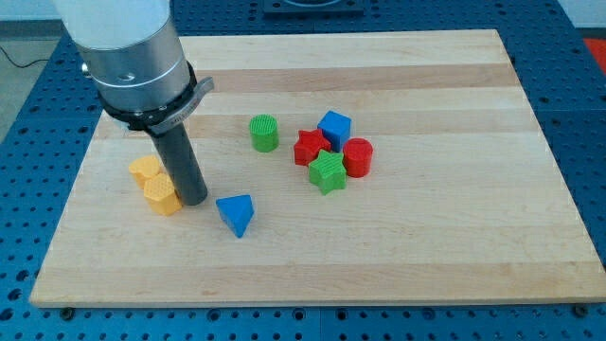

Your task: Keep blue triangle on right side of yellow hexagon

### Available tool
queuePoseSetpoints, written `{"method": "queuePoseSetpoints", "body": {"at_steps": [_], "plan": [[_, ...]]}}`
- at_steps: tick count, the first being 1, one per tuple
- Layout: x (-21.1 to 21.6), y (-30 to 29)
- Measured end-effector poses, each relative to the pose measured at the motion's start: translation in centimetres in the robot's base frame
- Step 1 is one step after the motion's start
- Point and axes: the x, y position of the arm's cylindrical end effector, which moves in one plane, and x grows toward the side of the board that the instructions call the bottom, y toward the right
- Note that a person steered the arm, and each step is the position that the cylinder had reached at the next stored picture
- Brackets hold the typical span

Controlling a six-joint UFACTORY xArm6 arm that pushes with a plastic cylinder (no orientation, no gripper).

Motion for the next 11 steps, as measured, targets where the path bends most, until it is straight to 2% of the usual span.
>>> {"method": "queuePoseSetpoints", "body": {"at_steps": [1, 3, 4, 6, 7, 9, 11], "plan": [[0.0, 0.0], [4.7, -0.2], [6.9, 1.8], [7.2, 6.5], [7.2, 4.8], [1.6, 4.0], [7.2, 5.6]]}}
